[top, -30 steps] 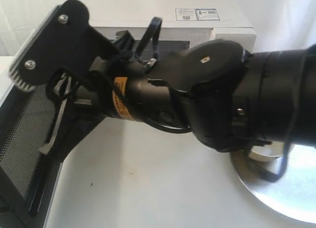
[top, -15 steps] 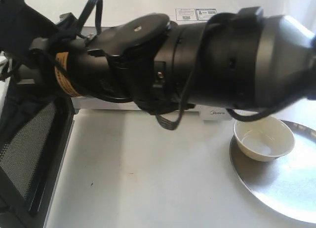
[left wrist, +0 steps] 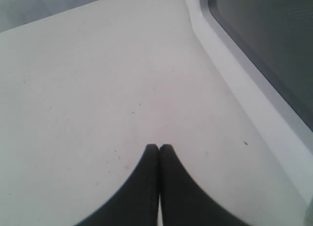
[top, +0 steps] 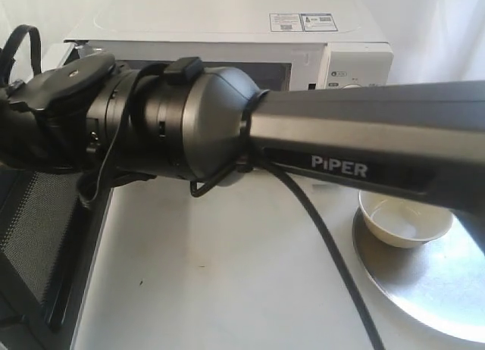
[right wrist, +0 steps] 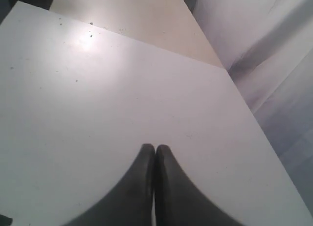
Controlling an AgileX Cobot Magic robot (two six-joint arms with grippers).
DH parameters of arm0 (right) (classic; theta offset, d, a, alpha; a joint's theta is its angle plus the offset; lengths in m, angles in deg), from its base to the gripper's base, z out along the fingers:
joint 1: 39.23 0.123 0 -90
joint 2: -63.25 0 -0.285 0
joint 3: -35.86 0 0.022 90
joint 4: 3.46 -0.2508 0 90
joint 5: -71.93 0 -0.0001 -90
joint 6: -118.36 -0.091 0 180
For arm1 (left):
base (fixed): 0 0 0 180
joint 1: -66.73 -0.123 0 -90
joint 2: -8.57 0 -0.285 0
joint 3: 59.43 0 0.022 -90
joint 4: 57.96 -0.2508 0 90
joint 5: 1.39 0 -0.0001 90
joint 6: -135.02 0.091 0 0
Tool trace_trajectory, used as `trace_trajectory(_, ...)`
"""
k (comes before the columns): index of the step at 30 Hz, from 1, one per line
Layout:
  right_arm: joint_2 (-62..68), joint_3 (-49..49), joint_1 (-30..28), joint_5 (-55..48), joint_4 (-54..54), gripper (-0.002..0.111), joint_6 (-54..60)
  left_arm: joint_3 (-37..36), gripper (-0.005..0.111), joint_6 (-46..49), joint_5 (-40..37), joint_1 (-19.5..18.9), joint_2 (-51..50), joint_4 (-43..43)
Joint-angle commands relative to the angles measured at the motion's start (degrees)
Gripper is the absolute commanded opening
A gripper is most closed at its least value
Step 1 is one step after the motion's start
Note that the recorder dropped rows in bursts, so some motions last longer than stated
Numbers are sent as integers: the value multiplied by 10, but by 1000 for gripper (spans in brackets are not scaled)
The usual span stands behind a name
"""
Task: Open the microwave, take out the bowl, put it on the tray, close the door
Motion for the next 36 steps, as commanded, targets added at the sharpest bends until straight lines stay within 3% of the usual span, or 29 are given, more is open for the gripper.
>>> trace_trajectory(1, 2, -6, -1, -48, 10, 0, 33, 2, 0, -1, -1, 2, 2, 2)
trace_trajectory(11, 2, 2, -1, -122, 10, 0, 52, 2, 0, -1, -1, 2, 2, 2)
trace_trajectory(15, 0, 24, -1, -204, 10, 0, 124, 2, 0, -1, -1, 2, 2, 2)
trace_trajectory(21, -2, 58, -2, -595, -52, 0, 387, 2, 0, -1, -1, 2, 2, 2)
trace_trajectory(27, -2, 58, -65, -810, -31, 0, 436, 2, 0, -1, -1, 2, 2, 2)
trace_trajectory(31, -2, 58, -114, -810, -95, 0, 434, 2, 0, -1, -1, 2, 2, 2)
trace_trajectory(36, -39, 86, -108, -810, -112, 0, 393, 2, 0, -1, -1, 2, 2, 2)
